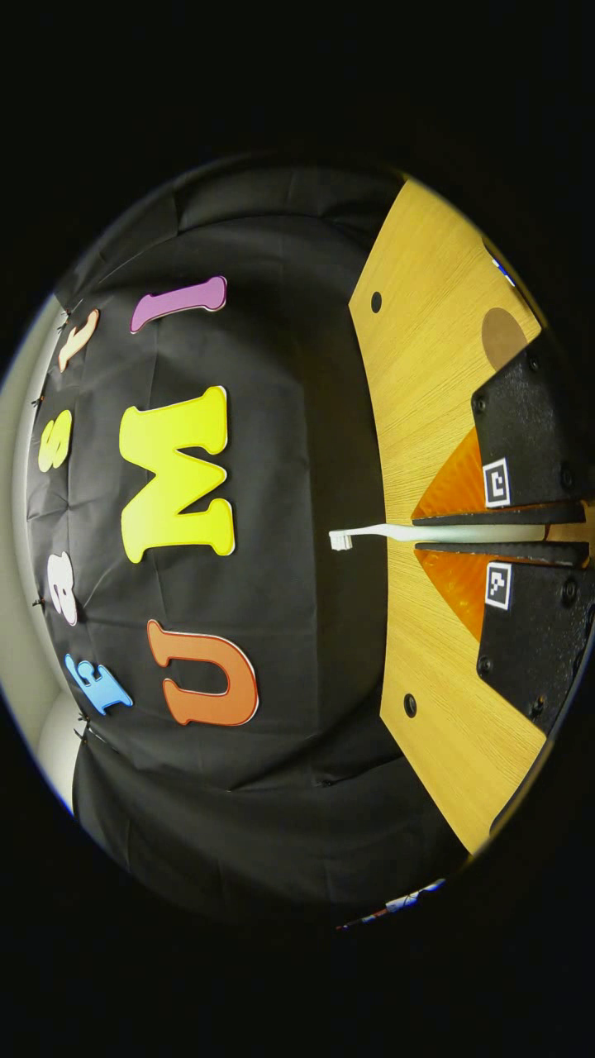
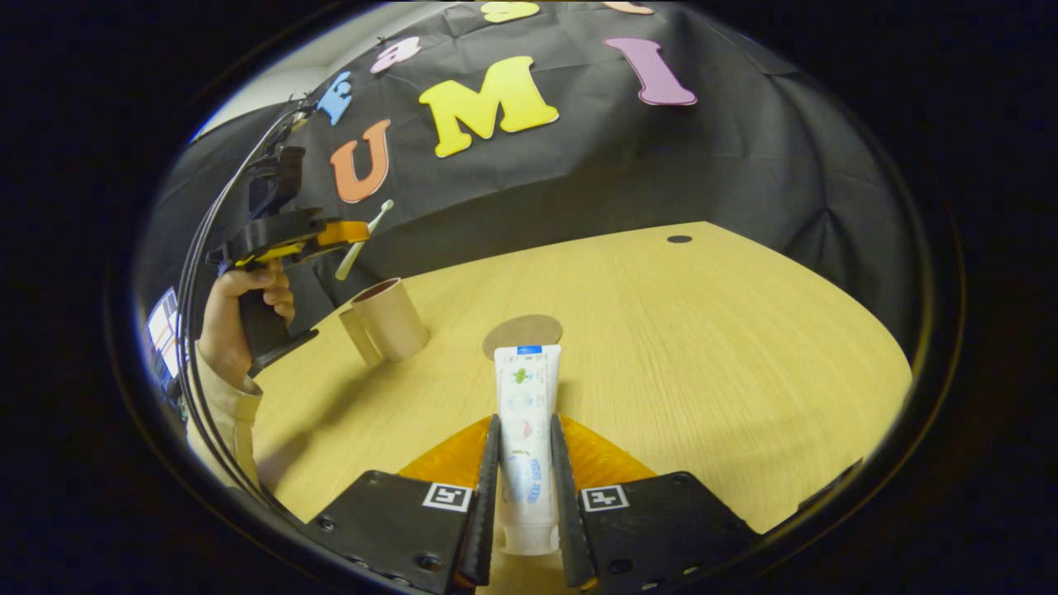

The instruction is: Put the toothbrush and toothpaste on the desktop into the cup, then pick up the cup and place it on the coaster on the desktop.

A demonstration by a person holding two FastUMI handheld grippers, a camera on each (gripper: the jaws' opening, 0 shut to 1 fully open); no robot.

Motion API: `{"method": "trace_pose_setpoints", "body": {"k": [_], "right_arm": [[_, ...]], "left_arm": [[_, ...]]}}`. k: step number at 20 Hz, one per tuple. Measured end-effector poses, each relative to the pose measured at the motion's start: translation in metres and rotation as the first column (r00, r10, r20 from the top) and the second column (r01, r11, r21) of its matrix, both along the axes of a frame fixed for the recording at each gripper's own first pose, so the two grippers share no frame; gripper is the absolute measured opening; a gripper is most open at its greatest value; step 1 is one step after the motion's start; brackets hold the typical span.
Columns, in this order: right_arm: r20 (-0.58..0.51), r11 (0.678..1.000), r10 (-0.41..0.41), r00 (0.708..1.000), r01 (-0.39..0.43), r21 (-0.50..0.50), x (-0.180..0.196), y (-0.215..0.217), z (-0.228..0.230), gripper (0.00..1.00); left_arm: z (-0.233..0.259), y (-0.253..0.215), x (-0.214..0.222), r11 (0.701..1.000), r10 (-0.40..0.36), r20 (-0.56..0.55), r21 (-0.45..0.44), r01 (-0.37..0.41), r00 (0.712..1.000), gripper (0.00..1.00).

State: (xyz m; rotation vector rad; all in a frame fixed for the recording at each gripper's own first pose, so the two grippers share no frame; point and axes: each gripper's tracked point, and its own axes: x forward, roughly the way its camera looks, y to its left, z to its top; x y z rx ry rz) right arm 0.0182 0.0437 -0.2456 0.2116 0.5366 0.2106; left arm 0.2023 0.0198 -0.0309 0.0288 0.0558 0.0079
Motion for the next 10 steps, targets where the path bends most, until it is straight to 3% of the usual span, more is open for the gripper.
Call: {"method": "trace_pose_setpoints", "body": {"k": [10], "right_arm": [[-0.004, 1.000, -0.001, 1.000, 0.001, 0.021, 0.001, -0.003, 0.000, 0.34]], "left_arm": [[-0.017, 0.006, 0.005, 0.999, -0.007, -0.021, -0.047, 0.006, 1.000, 0.10]]}}
